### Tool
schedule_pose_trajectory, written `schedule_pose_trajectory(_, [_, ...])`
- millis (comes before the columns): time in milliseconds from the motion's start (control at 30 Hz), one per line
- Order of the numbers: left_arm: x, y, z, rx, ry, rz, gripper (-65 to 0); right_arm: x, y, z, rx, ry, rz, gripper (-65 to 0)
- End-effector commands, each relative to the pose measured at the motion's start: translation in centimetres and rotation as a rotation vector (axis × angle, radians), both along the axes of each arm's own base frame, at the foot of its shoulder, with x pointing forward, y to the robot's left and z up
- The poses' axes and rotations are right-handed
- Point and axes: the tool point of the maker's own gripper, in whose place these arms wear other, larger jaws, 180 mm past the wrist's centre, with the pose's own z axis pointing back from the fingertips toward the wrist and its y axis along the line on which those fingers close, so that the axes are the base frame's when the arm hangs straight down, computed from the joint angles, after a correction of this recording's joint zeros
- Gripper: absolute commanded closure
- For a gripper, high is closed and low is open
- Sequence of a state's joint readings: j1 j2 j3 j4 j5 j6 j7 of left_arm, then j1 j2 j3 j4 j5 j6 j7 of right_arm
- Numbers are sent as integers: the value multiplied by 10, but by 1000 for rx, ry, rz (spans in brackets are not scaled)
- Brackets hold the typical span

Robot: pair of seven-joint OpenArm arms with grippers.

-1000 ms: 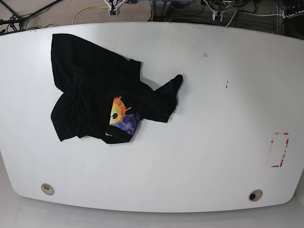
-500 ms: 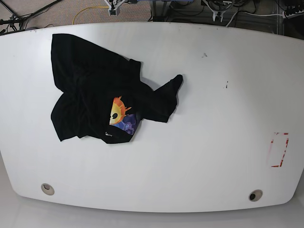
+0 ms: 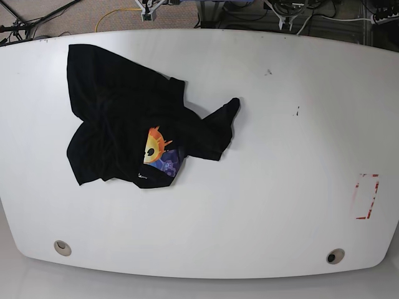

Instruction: Fold the T-shirt properly

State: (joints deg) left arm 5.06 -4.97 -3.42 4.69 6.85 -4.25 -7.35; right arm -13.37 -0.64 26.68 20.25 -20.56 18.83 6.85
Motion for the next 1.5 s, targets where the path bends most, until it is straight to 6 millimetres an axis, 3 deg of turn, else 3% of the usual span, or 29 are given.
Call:
schedule_pose_trajectory(0, [0,5,0,17,-1,0,-302,2,0,1,1,-7,-12,-61])
schedule_pose_trajectory(100, [1,7,1,20,-6,2,-264,5,1,1,6,-12,-14,-61])
schedule_pose_trajectory(300, [1,9,1,31,-5,3,-251,7,2,1,7,-17,-12,-61])
schedule_pose_trajectory(567, [2,14,1,57,-8,1,-301,5,1,1,4,-15,-8,-59])
schedule_pose_trajectory(833, [4,15,2,41,-21,3,-310,4,0,1,-5,-19,-5,-62])
schedule_pose_trajectory(1300, [-7,23,9,55,-137,-10,-313,-21,-11,6,-45,-43,-17,-61])
schedule_pose_trajectory(1467, [-13,28,20,65,-252,-23,-298,-28,-14,12,-68,-80,-27,-65])
